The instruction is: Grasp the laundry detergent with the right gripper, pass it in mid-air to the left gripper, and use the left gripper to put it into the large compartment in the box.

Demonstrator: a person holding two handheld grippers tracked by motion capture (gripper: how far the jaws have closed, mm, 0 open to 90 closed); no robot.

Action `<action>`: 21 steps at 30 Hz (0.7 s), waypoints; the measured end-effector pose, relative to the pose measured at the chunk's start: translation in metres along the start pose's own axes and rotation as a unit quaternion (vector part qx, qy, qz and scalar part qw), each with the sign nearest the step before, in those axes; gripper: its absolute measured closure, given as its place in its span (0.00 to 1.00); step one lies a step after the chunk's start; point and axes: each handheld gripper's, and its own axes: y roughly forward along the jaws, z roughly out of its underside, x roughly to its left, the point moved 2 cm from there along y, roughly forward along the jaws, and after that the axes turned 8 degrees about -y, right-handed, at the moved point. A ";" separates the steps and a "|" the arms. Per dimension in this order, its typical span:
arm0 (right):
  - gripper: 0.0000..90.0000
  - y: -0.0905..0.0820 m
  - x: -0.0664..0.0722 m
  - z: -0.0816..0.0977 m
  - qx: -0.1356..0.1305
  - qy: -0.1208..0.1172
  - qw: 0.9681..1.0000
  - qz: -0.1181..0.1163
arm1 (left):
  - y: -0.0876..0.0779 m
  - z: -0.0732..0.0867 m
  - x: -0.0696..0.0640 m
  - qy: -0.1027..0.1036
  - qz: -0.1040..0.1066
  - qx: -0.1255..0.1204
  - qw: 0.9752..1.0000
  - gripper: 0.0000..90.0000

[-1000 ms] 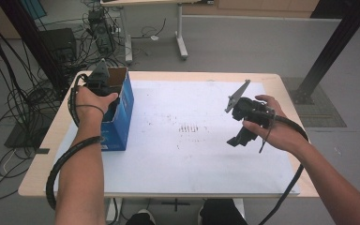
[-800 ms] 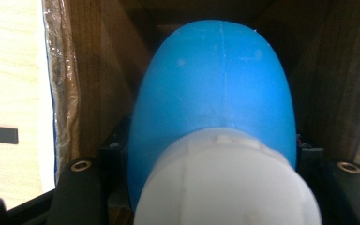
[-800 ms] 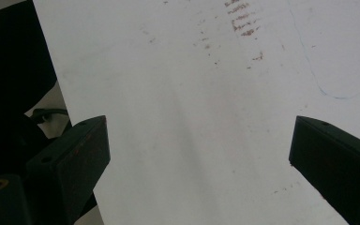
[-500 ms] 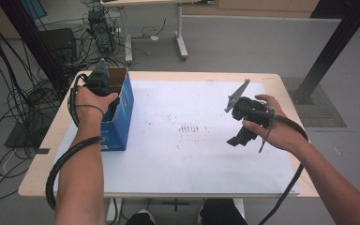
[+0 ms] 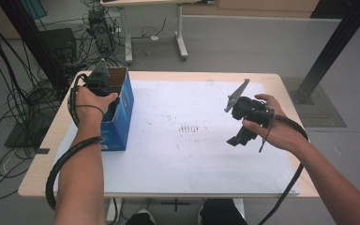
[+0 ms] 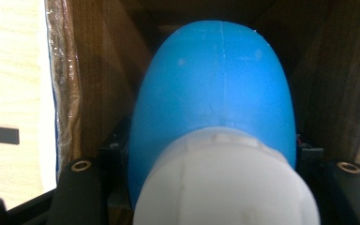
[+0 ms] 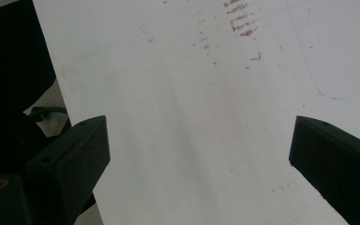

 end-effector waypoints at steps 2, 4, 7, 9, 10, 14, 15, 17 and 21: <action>0.06 0.000 0.000 0.000 -0.001 -0.001 1.000 0.000 | 0.000 0.000 0.000 0.000 0.000 0.000 1.000 0.41; 0.06 0.000 0.000 0.000 0.000 0.000 1.000 0.001 | 0.000 0.000 0.000 0.000 0.000 0.000 1.000 0.41; 0.06 0.000 0.000 0.000 0.000 0.000 1.000 0.000 | 0.000 0.000 0.000 0.000 0.000 -0.001 1.000 0.41; 0.06 0.000 0.000 0.000 0.000 0.001 1.000 -0.001 | 0.000 0.000 -0.001 0.000 -0.001 0.000 1.000 0.41; 0.06 0.000 0.000 0.000 0.000 0.001 1.000 -0.001 | 0.000 0.000 -0.001 0.000 -0.001 0.000 1.000 0.41; 0.06 0.000 0.001 0.001 -0.001 0.002 1.000 -0.001 | 0.000 0.000 -0.001 0.000 -0.001 -0.001 1.000 0.41; 0.06 0.000 0.001 0.001 -0.001 0.002 1.000 -0.001 | 0.000 0.000 -0.001 0.000 0.000 -0.001 1.000 0.41; 0.06 -0.001 0.000 0.001 0.000 0.002 1.000 -0.001 | 0.000 0.000 0.000 -0.001 0.000 -0.002 1.000 0.41; 0.06 0.000 0.001 0.001 0.000 0.000 1.000 -0.001 | 0.000 0.000 0.000 0.000 0.000 -0.001 1.000 0.41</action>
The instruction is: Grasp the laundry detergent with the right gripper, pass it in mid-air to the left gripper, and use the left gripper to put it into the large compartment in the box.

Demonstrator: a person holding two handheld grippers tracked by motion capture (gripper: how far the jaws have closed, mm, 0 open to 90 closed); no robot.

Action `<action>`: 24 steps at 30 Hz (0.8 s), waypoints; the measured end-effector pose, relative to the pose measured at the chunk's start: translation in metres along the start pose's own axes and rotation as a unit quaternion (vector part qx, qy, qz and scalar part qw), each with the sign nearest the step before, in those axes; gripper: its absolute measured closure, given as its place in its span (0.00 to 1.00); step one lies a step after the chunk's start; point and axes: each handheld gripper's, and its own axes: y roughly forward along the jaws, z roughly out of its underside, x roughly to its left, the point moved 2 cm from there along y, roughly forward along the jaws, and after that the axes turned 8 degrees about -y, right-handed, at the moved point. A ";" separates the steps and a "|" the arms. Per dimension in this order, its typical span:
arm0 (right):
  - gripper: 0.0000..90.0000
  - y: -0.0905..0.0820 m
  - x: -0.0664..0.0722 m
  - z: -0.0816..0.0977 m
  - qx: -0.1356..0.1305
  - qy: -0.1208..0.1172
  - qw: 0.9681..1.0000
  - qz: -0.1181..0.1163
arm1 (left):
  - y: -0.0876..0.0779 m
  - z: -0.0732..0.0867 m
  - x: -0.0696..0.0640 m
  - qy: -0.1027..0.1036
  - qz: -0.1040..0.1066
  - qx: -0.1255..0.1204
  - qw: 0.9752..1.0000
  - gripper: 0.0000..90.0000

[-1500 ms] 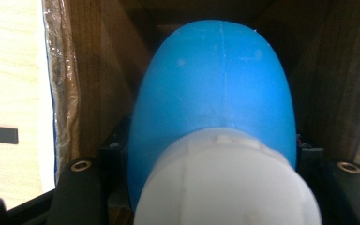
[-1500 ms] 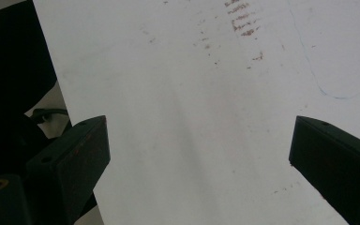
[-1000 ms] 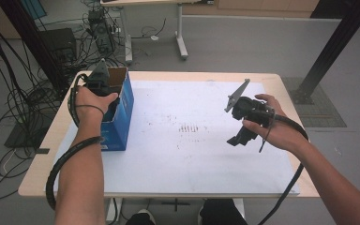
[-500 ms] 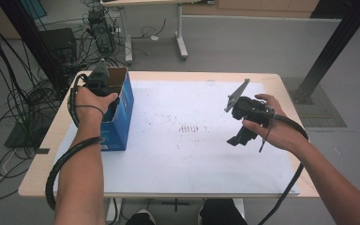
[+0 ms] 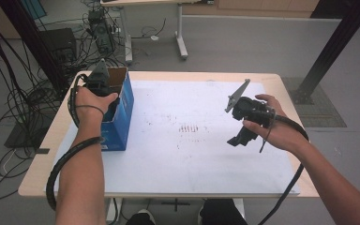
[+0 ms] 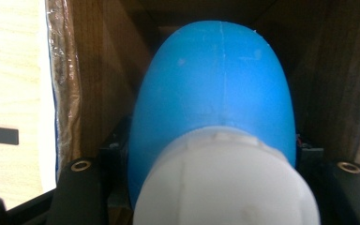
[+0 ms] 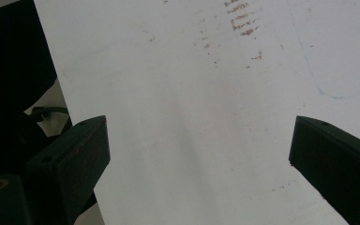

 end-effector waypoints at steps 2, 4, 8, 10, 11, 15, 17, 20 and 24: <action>0.06 0.000 0.000 0.000 0.001 0.000 1.000 0.001 | 0.000 0.000 0.000 0.000 0.000 0.000 1.000 0.41; 0.06 -0.001 0.000 0.000 0.000 0.000 1.000 0.002 | 0.000 0.000 0.000 -0.001 0.001 -0.001 1.000 0.41; 0.06 -0.001 0.000 -0.001 0.000 0.000 1.000 0.002 | 0.000 0.000 0.000 0.000 0.001 -0.001 1.000 0.41; 0.06 -0.001 0.000 -0.002 0.001 0.000 1.000 0.002 | 0.000 0.000 0.000 0.000 0.001 -0.001 1.000 0.41; 0.06 -0.001 0.000 -0.002 0.001 -0.001 1.000 0.001 | 0.000 0.000 0.000 0.000 0.001 -0.001 1.000 0.41; 0.06 -0.001 0.001 -0.003 0.002 -0.002 1.000 0.001 | 0.000 0.000 0.000 0.002 0.001 -0.002 1.000 0.41; 0.06 0.000 0.001 -0.003 0.000 -0.003 1.000 0.002 | 0.000 0.000 0.000 0.002 0.001 -0.001 1.000 0.41; 0.06 0.000 0.001 -0.004 0.001 -0.002 1.000 0.001 | 0.000 0.000 0.001 0.002 0.002 -0.001 1.000 0.41; 0.06 -0.001 0.001 -0.004 0.002 -0.003 1.000 0.002 | 0.000 0.000 0.001 0.002 0.003 -0.002 1.000 0.41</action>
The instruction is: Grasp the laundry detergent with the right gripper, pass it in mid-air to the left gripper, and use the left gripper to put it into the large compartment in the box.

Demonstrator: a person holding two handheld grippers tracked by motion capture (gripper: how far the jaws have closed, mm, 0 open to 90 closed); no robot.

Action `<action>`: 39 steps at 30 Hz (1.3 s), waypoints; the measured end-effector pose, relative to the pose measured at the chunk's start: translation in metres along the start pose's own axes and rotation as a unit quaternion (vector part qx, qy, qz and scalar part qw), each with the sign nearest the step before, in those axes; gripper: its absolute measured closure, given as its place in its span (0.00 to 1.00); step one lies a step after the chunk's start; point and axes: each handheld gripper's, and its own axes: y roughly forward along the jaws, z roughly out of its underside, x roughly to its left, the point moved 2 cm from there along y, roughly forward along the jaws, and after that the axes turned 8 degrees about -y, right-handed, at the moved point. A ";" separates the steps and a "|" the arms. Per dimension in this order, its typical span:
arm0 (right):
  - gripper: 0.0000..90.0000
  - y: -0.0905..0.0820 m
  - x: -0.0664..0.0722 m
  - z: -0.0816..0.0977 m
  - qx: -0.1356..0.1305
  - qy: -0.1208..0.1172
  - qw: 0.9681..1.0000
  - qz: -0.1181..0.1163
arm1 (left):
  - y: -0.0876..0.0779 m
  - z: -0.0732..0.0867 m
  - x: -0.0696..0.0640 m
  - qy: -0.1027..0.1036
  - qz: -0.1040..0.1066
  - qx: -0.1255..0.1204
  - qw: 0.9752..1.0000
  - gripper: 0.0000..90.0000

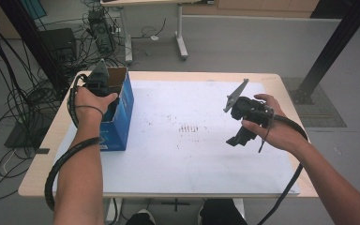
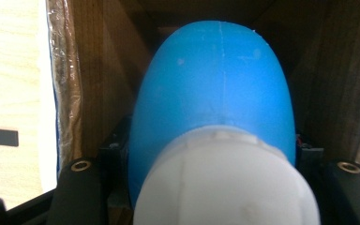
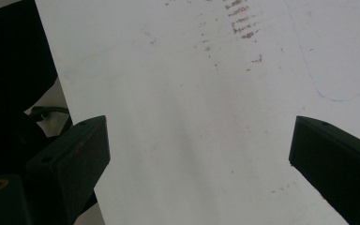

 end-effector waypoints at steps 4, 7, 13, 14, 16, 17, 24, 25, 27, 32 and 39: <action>0.06 0.001 0.000 -0.001 -0.002 0.000 1.000 -0.002 | -0.001 0.000 -0.001 0.004 -0.002 0.003 1.000 0.39; 0.06 0.001 0.001 -0.001 -0.002 -0.002 1.000 -0.003 | -0.002 0.000 -0.001 0.005 -0.002 0.001 1.000 0.38; 0.06 0.001 0.001 -0.002 -0.003 -0.002 1.000 -0.002 | -0.006 0.000 0.000 0.004 0.001 -0.002 1.000 0.33; 0.06 0.000 0.001 -0.002 -0.002 -0.002 1.000 -0.002 | -0.007 0.000 0.000 0.002 0.002 -0.003 1.000 0.33; 0.06 0.000 0.001 -0.003 -0.003 -0.003 1.000 -0.002 | -0.008 0.001 0.001 0.002 0.004 -0.005 1.000 0.32; 0.06 0.000 0.001 -0.003 -0.003 -0.002 1.000 -0.002 | -0.010 0.002 0.001 0.003 0.005 -0.005 1.000 0.32; 0.06 -0.002 0.002 -0.006 -0.004 -0.008 1.000 -0.001 | -0.021 0.005 0.001 0.012 -0.004 -0.013 1.000 0.29; 0.06 -0.003 0.002 -0.007 -0.005 -0.007 1.000 -0.001 | -0.022 0.006 0.001 0.011 -0.005 -0.013 1.000 0.29; 0.06 -0.003 0.002 -0.008 -0.007 -0.007 1.000 -0.001 | -0.026 0.007 0.001 0.014 -0.005 -0.015 1.000 0.29; 0.06 -0.004 0.002 -0.009 -0.009 -0.008 1.000 -0.001 | -0.035 0.010 -0.002 0.022 -0.001 -0.016 1.000 0.28; 0.06 -0.007 0.002 -0.008 -0.010 -0.004 1.000 0.001 | -0.046 0.015 -0.005 0.030 -0.006 -0.024 0.999 0.28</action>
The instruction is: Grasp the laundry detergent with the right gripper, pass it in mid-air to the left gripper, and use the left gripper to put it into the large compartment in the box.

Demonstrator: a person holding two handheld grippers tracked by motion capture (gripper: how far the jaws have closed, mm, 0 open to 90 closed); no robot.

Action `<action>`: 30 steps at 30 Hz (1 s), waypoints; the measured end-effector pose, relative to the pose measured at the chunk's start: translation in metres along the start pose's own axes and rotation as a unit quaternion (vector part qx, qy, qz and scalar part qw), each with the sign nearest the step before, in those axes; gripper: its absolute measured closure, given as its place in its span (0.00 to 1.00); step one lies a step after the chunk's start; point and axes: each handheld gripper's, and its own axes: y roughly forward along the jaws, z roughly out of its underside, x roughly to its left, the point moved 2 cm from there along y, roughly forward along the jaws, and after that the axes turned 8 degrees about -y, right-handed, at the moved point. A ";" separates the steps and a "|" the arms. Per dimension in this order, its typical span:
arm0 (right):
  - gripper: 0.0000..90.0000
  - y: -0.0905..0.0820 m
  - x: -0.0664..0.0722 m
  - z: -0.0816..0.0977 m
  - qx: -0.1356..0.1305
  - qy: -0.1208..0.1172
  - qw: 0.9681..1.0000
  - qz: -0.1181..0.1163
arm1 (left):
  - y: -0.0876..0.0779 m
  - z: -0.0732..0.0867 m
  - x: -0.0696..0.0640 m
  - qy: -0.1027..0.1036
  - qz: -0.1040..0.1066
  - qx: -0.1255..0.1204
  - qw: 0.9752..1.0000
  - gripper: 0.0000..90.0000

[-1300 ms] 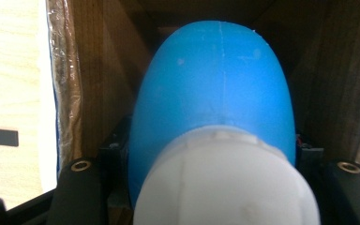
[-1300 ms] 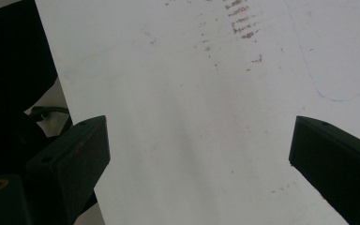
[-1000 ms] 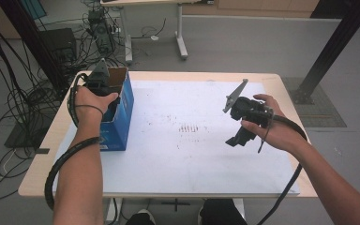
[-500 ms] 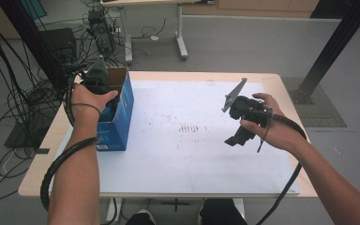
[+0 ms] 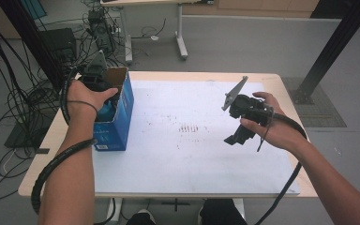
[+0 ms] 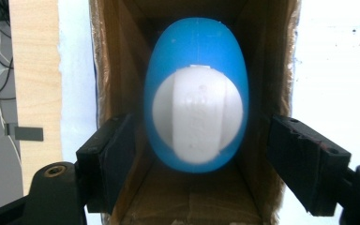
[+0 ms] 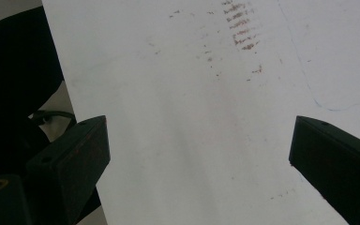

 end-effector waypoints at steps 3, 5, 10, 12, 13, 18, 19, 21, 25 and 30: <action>0.06 -0.001 0.000 0.000 0.000 0.002 1.000 0.000 | -0.006 0.000 -0.001 0.003 0.002 -0.004 1.000 0.27; 0.06 -0.001 -0.002 0.001 0.001 0.002 1.000 0.001 | -0.012 0.000 -0.002 0.005 0.005 -0.009 1.000 0.27; 0.06 -0.003 -0.004 0.000 0.000 0.003 1.000 -0.001 | -0.030 0.001 -0.009 0.018 0.017 -0.025 0.999 0.25; 0.06 -0.004 -0.006 0.001 0.003 0.003 1.000 -0.002 | -0.038 0.001 -0.014 0.026 0.024 -0.034 0.999 0.23; 0.06 -0.005 -0.007 0.002 0.002 0.005 1.000 -0.001 | -0.041 0.002 -0.016 0.028 0.026 -0.037 0.999 0.22; 0.06 -0.008 -0.012 0.007 0.004 0.012 1.000 -0.001 | -0.055 0.005 -0.035 0.051 0.047 -0.058 0.996 0.18; 0.06 -0.009 -0.013 0.008 0.005 0.012 1.000 0.000 | -0.056 0.005 -0.040 0.056 0.051 -0.059 0.995 0.17; 0.06 -0.011 -0.016 0.010 0.007 0.015 1.000 0.001 | -0.058 0.006 -0.050 0.067 0.058 -0.059 0.994 0.16; 0.06 -0.014 -0.018 0.014 0.007 0.017 1.000 0.001 | -0.060 0.007 -0.068 0.091 0.066 -0.059 0.992 0.15; 0.06 -0.018 -0.021 0.017 0.008 0.018 1.000 0.003 | -0.064 0.008 -0.088 0.115 0.077 -0.065 0.988 0.14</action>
